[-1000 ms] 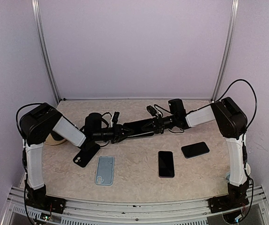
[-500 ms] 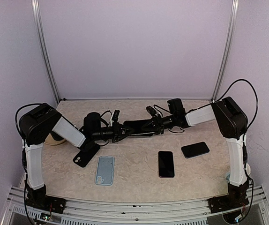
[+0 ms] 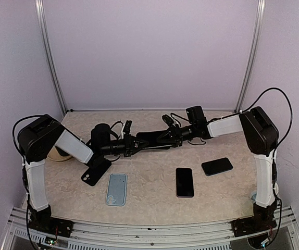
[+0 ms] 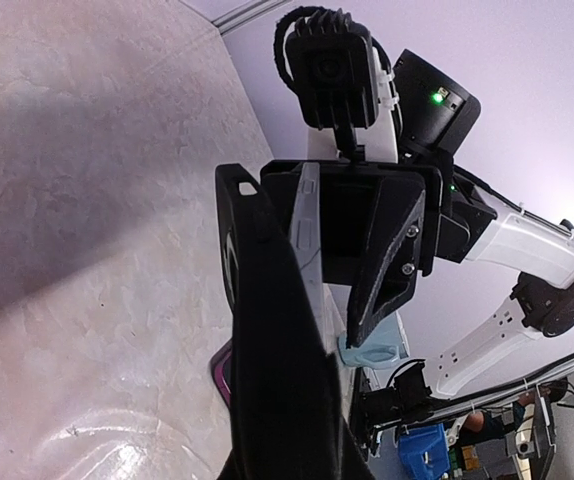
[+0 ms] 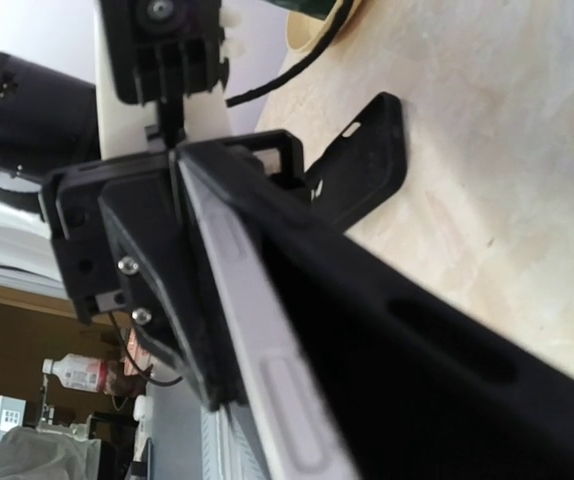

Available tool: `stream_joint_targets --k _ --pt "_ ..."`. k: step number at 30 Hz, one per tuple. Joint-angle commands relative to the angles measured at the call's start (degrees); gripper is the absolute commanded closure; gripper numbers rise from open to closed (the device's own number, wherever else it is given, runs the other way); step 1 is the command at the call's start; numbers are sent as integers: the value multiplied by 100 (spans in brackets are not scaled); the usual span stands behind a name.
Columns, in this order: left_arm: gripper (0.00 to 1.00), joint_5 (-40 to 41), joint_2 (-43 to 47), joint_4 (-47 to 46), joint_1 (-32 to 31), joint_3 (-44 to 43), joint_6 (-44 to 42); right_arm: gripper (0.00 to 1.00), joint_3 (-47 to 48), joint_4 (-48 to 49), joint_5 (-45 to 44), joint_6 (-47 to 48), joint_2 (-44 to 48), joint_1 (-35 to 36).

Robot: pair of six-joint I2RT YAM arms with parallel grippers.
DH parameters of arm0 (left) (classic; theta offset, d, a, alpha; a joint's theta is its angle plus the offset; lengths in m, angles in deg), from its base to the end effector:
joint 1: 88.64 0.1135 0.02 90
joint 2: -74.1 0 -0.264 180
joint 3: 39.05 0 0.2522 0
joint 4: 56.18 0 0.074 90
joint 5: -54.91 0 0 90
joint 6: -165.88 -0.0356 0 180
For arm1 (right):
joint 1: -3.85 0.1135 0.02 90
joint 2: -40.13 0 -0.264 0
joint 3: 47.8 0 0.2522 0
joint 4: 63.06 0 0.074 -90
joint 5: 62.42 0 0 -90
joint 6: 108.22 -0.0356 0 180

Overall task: Put the phone into the phone case
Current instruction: Install the phone on the phone case.

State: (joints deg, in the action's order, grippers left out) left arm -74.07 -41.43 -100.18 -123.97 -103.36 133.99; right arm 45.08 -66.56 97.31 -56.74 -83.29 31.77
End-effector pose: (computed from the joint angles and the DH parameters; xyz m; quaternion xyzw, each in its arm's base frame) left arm 0.3074 -0.2453 0.1423 0.0766 0.7369 -0.6254 0.2451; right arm 0.3857 0.2422 0.1574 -0.2001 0.7463 0.6332 0.0455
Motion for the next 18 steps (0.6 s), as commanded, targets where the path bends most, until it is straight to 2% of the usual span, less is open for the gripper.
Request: stream_joint_targets --k 1,6,18 --pt "100 -60 415 -279 6 51 -176 63 137 -454 -228 260 329 -90" --pt "100 30 627 31 18 84 -383 62 101 -734 -319 460 489 -167" --pt "100 77 991 98 42 188 -436 61 -126 -942 -397 683 754 -267"
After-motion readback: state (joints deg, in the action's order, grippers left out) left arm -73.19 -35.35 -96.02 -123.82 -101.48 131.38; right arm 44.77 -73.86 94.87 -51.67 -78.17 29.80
